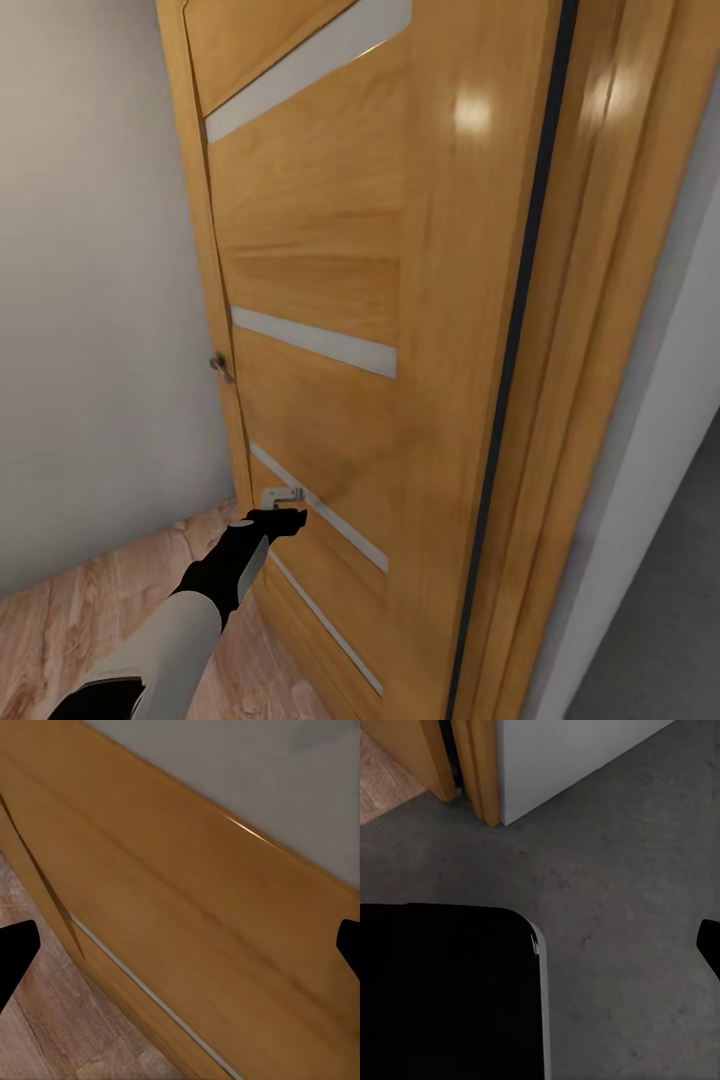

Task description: Move the two storage containers from the living room to the garage. In the garage, place one container on the floor and stack the other container on top of it (either order is fine).

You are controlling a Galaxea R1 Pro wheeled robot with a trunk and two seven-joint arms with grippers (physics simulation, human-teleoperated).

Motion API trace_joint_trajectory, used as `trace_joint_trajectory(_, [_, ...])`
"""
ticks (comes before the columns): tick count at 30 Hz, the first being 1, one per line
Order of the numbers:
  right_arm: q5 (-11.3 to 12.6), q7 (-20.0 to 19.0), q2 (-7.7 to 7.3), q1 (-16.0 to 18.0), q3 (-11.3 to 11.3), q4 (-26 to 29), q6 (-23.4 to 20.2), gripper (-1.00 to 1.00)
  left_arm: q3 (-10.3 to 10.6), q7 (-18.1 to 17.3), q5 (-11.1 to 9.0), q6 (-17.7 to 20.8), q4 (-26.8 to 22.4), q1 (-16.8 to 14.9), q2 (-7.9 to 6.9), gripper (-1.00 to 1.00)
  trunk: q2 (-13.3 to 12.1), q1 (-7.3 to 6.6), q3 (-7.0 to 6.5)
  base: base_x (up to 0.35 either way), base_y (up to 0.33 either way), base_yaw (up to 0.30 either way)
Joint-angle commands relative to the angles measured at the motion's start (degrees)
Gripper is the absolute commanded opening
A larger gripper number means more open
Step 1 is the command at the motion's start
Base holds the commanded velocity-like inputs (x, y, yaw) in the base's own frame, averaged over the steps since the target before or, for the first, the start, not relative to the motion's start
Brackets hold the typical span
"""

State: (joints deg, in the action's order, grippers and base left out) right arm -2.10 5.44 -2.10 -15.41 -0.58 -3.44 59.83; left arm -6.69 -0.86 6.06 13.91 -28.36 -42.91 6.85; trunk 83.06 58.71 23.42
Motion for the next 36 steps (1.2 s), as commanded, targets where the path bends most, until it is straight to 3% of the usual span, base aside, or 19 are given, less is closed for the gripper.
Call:
trace_joint_trajectory(1, [-0.3,0.3,0.0,0.0,0.0,-0.1,0.2,1.0,-0.4,-0.3,0.3,0.3,-0.2,0.0,0.1,1.0,0.0,0.01,0.04,0.185,0.0,0.0])
trace_joint_trajectory(8, [-0.3,0.3,0.0,0.0,0.0,0.0,0.2,1.0,-0.4,-0.3,0.3,0.3,-0.2,0.0,0.04,1.0,0.0,0.01,0.04,0.159,0.0,0.0])
trace_joint_trajectory(36, [-0.3,0.2,0.0,0.0,0.0,-0.1,0.2,1.0,-0.4,-0.3,0.3,0.3,-0.2,0.0,0.02,1.0,0.0,0.01,0.02,0.003,0.0,-0.006])
